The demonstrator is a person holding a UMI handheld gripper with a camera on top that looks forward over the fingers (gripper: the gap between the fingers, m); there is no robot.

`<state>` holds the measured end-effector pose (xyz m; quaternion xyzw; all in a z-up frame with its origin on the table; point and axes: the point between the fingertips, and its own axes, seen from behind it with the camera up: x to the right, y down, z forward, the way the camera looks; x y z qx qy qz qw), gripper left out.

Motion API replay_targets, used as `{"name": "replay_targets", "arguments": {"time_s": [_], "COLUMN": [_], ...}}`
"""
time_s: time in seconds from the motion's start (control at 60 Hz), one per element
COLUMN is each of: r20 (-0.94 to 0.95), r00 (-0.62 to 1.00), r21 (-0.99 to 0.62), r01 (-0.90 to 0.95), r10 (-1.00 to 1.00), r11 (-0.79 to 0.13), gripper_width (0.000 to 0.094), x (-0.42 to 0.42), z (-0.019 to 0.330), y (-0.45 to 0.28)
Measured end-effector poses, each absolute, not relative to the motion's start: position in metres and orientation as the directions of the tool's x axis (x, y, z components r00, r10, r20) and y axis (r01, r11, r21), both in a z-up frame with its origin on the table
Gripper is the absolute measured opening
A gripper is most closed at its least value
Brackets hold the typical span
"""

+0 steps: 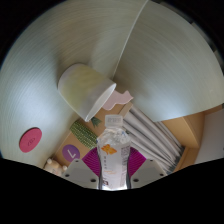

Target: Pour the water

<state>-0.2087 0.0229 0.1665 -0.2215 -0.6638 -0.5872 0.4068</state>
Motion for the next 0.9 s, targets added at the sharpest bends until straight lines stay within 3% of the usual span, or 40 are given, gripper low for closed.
{"name": "replay_targets", "arguments": {"time_s": [0.233, 0.467, 0.617, 0.7, 0.9], "r20": [0.634, 0.724, 0.912, 0.983, 0.862], "r00": [-0.727, -0.650, -0.361, -0.092, 0.495], "r21": [0.773, 0.689, 0.392, 0.117, -0.471], "r01": [0.603, 0.701, 0.907, 0.980, 0.862], "r10": [-0.262, -0.232, -0.195, -0.158, -0.109], "r11": [0.198, 0.187, 0.154, 0.161, 0.190], "gripper_width": [0.0312, 0.0313, 0.0314, 0.0312, 0.0312], "x": [-0.225, -0.217, -0.204, -0.193, -0.161], "z": [0.148, 0.154, 0.195, 0.222, 0.285], "y": [0.027, 0.033, 0.035, 0.038, 0.027]}}
